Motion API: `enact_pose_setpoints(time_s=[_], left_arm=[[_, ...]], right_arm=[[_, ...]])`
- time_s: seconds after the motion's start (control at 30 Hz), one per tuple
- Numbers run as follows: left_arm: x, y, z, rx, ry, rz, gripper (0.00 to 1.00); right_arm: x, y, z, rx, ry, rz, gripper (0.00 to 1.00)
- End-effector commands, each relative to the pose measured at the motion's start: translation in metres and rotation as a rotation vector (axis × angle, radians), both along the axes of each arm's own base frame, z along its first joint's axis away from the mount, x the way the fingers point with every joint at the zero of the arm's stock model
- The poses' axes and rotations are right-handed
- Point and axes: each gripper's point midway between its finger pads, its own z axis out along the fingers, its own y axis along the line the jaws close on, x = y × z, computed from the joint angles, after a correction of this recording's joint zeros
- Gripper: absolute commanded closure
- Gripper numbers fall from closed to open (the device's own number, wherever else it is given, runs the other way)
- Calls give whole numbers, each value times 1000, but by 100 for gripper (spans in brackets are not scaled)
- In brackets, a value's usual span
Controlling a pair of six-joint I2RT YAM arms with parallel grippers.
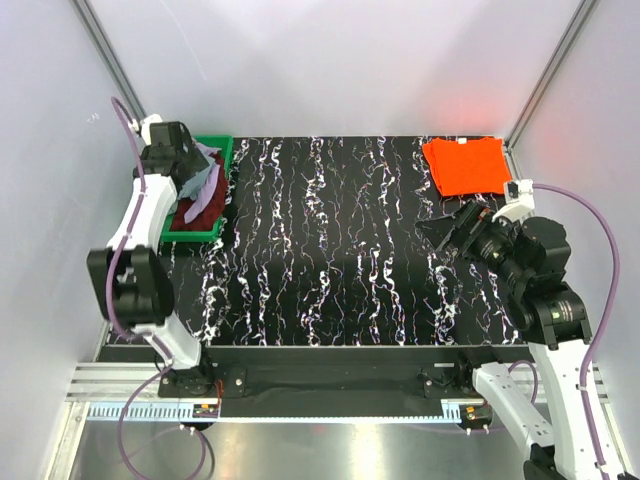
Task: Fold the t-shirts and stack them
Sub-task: Grab the tshirt from the pile
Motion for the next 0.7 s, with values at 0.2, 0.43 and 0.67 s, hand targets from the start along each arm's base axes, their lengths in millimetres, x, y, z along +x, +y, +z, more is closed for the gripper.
enact_pose_setpoints(time_s=[0.2,0.43,0.67], left_arm=[[83,21,-44,-57,-7,-69,34],[90,32,-19,-42,-38,-64,89],[68,21,120,19,-294,-129,100]], right_arm=[[10,-10,18,-61,-55,-61,0],[20,-14,15,-93,-36,-86,0],[24,-9,15,-74,-16,-68,0]])
